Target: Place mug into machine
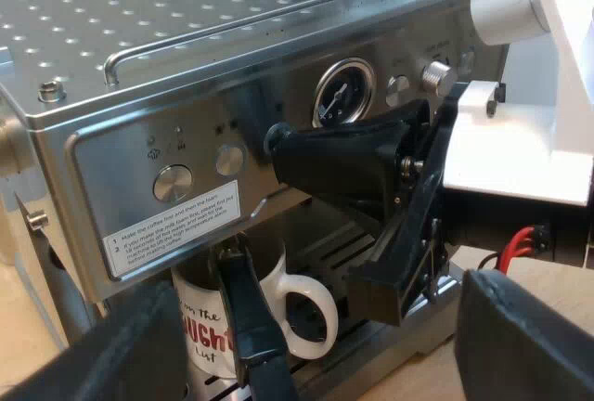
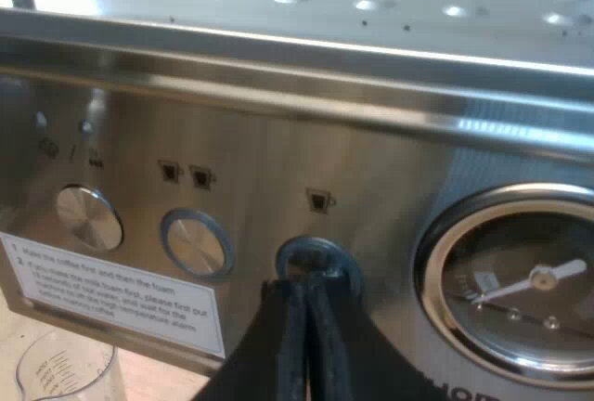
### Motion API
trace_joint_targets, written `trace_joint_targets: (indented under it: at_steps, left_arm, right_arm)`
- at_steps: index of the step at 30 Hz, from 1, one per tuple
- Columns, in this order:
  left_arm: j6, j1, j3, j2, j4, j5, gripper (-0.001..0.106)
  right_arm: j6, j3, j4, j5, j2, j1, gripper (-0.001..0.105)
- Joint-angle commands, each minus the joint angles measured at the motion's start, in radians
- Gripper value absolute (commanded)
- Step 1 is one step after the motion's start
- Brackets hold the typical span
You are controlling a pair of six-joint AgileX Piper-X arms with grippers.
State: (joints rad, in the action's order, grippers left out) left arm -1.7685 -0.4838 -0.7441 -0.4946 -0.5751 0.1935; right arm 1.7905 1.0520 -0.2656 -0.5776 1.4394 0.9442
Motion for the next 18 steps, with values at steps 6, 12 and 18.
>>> trace_joint_targets:
  at_steps: [6, 12, 18]
  left_arm:
    - [-0.007, -0.005, -0.006, 0.000, 0.004, 0.004, 0.063]
    - [-0.007, -0.005, -0.006, 0.000, 0.004, 0.004, 0.063]
    - [-0.007, -0.005, -0.006, 0.000, 0.004, 0.004, 0.063]
  right_arm:
    - [0.000, 0.010, 0.019, -0.021, -0.002, 0.014, 0.000]
    - [0.000, 0.004, 0.053, -0.018, -0.020, 0.062, 0.000]
    - [0.000, 0.004, 0.130, -0.019, -0.066, 0.098, 0.000]
